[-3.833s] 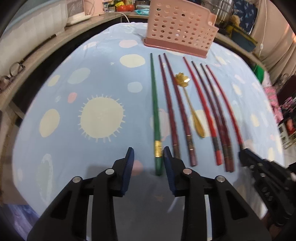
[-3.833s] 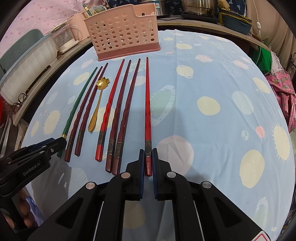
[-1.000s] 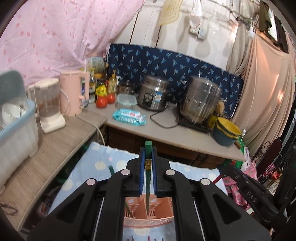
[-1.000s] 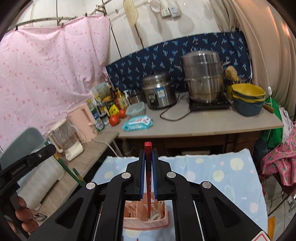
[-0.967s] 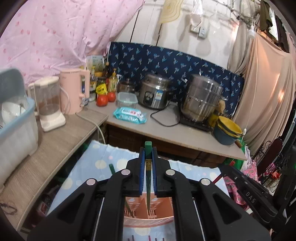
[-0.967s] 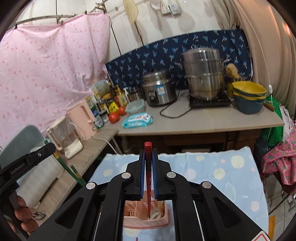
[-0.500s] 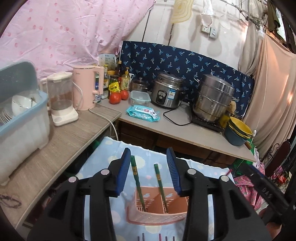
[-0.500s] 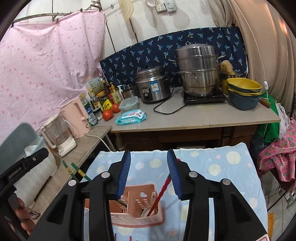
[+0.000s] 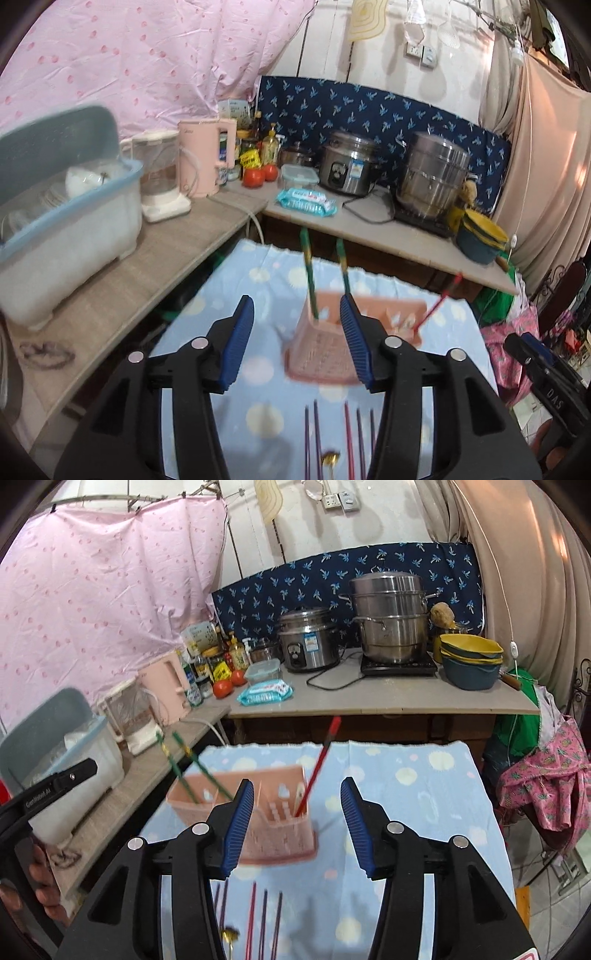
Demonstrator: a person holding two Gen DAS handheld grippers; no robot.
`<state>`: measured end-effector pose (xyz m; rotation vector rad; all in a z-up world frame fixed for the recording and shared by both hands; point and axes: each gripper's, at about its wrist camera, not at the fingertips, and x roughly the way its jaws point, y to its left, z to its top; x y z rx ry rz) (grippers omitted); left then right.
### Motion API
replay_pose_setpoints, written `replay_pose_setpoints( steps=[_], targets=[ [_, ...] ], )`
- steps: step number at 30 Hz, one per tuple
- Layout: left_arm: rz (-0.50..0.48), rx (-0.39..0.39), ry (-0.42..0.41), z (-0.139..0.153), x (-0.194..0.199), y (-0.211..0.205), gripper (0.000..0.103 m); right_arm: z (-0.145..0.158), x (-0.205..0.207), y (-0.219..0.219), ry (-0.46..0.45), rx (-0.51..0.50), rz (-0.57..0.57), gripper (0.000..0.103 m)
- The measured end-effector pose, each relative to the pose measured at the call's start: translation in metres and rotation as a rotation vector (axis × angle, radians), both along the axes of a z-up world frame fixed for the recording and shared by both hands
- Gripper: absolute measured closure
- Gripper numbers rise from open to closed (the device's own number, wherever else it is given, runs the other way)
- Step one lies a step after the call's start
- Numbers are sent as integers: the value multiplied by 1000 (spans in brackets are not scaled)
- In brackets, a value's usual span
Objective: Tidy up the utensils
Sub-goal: 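Move both open tools back to the remaining dark red chopsticks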
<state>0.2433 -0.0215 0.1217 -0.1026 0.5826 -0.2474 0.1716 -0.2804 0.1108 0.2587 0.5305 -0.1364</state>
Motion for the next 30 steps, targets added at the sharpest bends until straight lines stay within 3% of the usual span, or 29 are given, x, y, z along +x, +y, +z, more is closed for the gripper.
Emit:
replay_pose_setpoints(
  steps=[13,19,30],
  targets=[
    [-20,102,200,-104,-82,12,57,-103,-91,47,227,8,41,55],
    [-43,105,316,-153,-112,16,57,-148,-117,65,324,28,69,55],
    [-96,133,419,-200,-142,6,57,-191,-137,85,405,33,114,56]
  ],
)
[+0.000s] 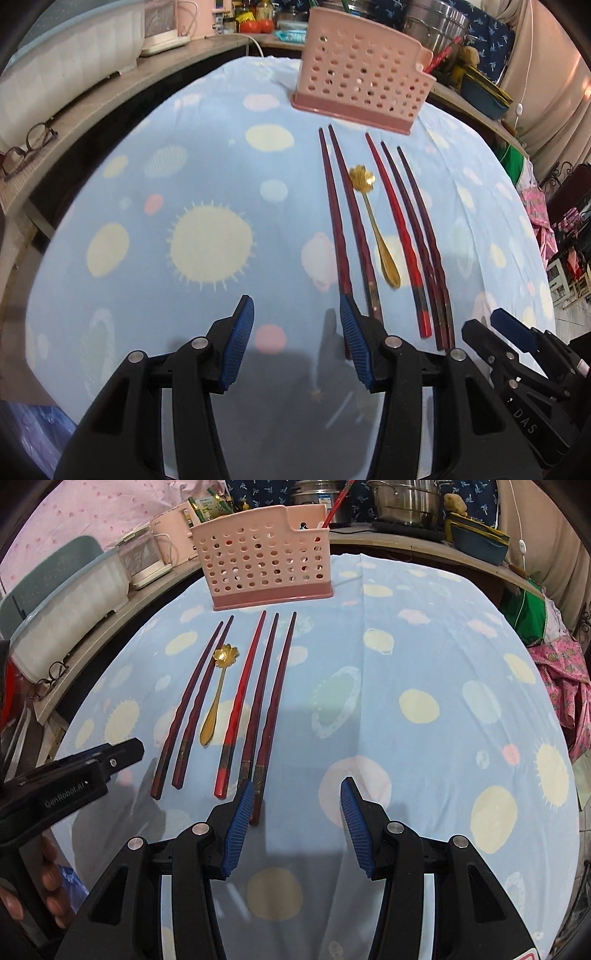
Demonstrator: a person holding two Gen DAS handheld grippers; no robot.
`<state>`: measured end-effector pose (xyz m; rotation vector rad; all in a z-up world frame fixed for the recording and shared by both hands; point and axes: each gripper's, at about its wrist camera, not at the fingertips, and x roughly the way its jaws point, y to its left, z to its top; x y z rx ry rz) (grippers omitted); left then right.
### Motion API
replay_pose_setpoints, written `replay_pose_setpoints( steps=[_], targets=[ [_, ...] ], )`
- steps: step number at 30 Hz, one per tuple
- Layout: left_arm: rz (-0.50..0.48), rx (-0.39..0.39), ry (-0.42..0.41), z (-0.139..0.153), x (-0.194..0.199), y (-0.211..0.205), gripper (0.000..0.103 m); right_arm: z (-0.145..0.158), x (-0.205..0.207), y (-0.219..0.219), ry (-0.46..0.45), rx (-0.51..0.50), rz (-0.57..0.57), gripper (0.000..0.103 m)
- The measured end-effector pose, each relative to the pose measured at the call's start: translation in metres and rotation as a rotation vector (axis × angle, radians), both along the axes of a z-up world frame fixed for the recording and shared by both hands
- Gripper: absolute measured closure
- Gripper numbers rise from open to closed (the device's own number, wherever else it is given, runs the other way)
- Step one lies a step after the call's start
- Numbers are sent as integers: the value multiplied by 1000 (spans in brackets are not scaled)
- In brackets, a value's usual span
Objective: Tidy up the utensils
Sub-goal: 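Move both open tools back to the remaining dark red chopsticks, then grasp a dark red chopstick with the left tool while the right tool grasps a red chopstick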
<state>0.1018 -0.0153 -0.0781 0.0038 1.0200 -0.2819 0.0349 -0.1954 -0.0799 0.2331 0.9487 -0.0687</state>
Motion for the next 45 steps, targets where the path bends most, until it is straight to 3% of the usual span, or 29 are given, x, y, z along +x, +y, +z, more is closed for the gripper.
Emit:
replay_pose_setpoints(
  steps=[12,27,35,38,42,45],
  targets=[
    [-38,7,3,-5,-7,-12,57,-9,5,8,26,7,22,64],
    [-42,44,-2,-12,-4,-17,57,-13,9,15,31,-10,40,65],
    [-41,42,-4,-12,-3,-16,58,-15,8,9,25,-14,27,79],
    [-41,36,-4,-12,-4,-15,62,-15,8,6,23,-11,21,82],
    [-56,13,0,-12,-4,-14,74,-15,8,8,21,-20,22,84],
    [-67,-3,4,-12,-5,-14,85,-15,7,6,19,-15,19,91]
  ],
)
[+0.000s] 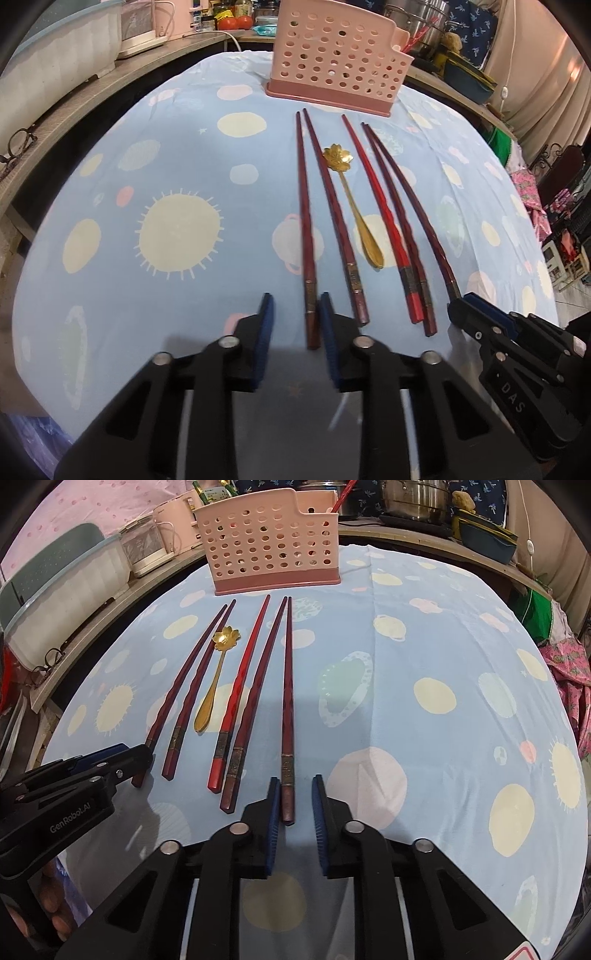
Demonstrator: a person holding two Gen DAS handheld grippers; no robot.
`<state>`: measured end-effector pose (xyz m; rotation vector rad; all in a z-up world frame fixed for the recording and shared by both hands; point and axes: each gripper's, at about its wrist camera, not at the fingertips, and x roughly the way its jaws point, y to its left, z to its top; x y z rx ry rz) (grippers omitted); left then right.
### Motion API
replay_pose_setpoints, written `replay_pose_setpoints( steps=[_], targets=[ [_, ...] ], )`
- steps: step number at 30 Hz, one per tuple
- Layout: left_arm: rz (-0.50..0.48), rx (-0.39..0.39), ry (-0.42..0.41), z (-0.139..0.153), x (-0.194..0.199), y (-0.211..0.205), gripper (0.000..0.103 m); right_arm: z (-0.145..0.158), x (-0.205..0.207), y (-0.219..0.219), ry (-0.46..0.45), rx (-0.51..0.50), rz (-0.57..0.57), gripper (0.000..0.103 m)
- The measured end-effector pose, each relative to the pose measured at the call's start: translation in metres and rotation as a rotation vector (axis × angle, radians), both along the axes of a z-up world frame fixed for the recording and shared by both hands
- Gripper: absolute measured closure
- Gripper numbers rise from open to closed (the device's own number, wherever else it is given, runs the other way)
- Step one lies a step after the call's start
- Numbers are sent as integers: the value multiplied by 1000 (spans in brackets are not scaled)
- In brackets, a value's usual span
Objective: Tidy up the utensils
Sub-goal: 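Grasp a dark red chopstick with the left tool while the right tool grasps a red chopstick, then lift both chopsticks and lower them into the pink caddy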
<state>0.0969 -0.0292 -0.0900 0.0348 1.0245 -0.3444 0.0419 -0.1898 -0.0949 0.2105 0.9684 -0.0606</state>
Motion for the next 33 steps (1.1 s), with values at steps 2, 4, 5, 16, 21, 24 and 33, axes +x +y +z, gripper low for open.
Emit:
replay_pose_setpoints(
  steps=[2,4,5,16,21,24,33],
  targets=[
    [-2,-4,0,0,0,1,89,0,-1,-1,0,5,-1,95],
    [-6,-12,2,-1,0,2,95,0,-1,-2,-1,9,-1,95],
    [-7,-18,6,0,0,4,96,0,-2,-2,-1,11,-1,95],
    [17,-67,-55,38,-16,23,96,34,-23,-12,-78,43,-9,96],
    [39,-106,-128,75,-22,33,96,65,-34,-23,-152,62,-31,96],
    [50,-135,-173,99,-21,39,96,87,-37,-31,-203,71,-44,96],
    [54,-176,-308,165,-5,42,96,155,-30,-48,-351,62,-63,96]
  ],
)
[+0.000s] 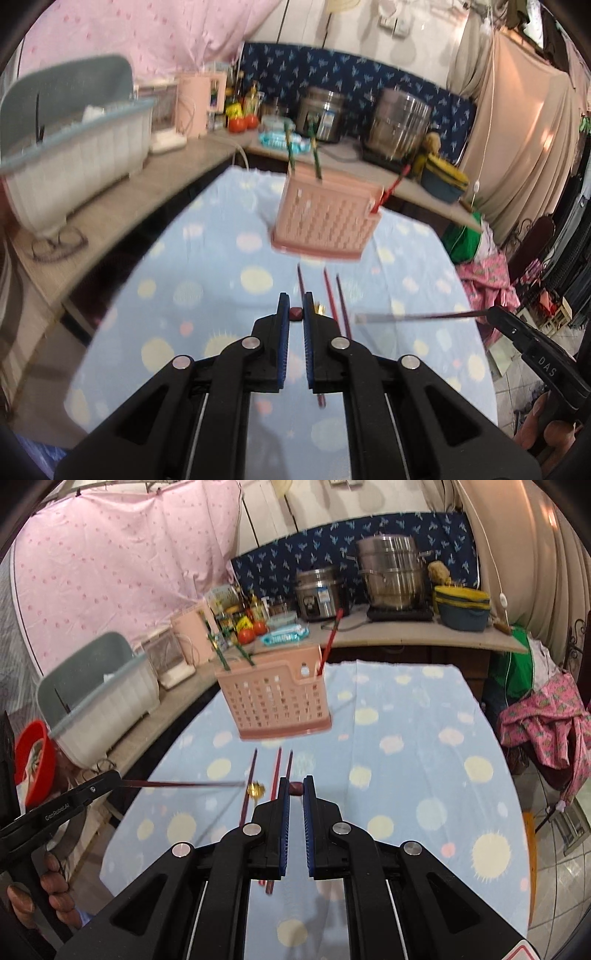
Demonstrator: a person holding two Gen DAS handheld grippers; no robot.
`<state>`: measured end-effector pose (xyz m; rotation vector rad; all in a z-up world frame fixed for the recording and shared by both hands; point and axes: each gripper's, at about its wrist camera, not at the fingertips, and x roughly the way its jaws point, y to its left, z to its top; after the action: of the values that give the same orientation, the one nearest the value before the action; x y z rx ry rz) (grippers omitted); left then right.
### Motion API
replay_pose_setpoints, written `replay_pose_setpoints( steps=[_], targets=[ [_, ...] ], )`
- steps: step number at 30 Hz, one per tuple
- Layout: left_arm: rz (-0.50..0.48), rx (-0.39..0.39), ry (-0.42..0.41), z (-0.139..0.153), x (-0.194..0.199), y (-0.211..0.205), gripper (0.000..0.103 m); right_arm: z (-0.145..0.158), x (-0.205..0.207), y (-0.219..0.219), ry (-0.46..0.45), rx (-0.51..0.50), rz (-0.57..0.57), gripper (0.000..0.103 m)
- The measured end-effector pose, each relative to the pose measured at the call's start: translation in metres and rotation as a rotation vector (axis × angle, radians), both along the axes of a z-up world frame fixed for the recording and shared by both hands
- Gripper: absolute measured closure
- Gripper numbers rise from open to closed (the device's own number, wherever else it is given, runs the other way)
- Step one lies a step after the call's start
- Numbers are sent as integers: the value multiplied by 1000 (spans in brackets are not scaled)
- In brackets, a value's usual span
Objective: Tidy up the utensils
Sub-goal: 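Lift both chopsticks and lower them into the pink caddy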
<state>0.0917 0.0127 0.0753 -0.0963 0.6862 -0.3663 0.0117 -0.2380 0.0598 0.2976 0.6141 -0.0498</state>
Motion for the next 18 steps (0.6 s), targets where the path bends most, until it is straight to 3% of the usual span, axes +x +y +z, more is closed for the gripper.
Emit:
replay_pose_setpoints(
  steps=[18],
  targets=[
    [15,-78,-274,132,92,-30,96,110,85,-49,-261,69,-28,96]
  ],
)
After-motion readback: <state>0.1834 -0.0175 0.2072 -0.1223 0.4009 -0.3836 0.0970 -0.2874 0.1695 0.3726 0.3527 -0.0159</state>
